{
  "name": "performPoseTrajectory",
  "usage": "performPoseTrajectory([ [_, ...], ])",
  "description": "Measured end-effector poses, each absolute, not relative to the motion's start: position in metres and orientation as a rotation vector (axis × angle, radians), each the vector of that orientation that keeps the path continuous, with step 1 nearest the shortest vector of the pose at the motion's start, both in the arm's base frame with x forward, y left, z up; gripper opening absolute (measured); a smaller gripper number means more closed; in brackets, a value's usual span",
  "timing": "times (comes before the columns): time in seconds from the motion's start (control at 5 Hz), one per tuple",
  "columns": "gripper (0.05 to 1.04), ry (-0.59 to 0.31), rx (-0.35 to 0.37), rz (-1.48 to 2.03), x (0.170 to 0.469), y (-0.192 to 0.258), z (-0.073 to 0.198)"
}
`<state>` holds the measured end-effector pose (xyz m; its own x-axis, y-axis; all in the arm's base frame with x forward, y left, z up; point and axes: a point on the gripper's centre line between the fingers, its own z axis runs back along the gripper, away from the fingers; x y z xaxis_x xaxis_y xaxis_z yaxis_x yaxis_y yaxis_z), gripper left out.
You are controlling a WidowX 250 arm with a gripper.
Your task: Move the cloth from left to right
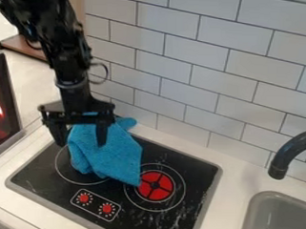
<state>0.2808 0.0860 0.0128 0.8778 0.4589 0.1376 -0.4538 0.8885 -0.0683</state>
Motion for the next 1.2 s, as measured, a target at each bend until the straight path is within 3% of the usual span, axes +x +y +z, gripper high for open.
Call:
performPoseTrajectory([
  [0.8, 1.000, -0.148, 0.006, 0.434, 0.314, 0.072, -0.027],
  [1.2, 1.000, -0.143, 0.012, 0.416, 0.308, 0.053, -0.036],
])
